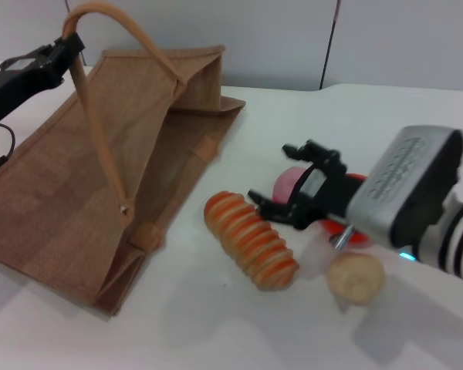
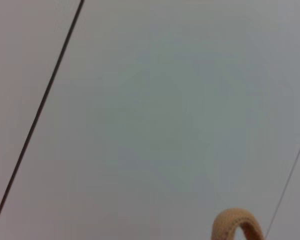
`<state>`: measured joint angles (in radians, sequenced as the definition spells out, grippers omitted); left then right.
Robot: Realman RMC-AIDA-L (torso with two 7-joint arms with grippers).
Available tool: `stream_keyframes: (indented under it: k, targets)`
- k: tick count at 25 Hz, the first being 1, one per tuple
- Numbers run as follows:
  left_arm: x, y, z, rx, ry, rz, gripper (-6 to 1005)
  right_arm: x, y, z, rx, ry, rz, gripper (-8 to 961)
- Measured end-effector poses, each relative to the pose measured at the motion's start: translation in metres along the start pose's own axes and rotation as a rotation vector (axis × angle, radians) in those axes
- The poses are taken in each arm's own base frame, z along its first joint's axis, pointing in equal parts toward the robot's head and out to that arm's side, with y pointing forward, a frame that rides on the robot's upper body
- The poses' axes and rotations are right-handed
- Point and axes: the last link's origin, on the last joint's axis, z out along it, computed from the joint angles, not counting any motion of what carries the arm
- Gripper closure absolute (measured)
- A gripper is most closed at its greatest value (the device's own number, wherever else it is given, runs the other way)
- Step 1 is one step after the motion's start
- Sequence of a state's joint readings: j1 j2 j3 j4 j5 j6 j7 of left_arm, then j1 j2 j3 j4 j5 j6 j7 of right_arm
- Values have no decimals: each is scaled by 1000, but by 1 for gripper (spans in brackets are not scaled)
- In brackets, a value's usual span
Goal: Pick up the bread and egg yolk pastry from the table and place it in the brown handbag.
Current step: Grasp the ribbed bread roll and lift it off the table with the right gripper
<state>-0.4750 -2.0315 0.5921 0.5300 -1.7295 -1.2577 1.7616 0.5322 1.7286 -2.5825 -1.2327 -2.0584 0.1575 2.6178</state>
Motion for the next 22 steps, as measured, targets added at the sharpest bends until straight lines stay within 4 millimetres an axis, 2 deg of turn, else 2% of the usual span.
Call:
stream_keyframes:
  k: [11,22]
  targets:
    - [6,10,-1,-70,42,-2,871,-8,25,21,-160,165,-93,74]
    - [10,14,0,-99,61,-3,868,-1,16,34,-219,290,-48,73]
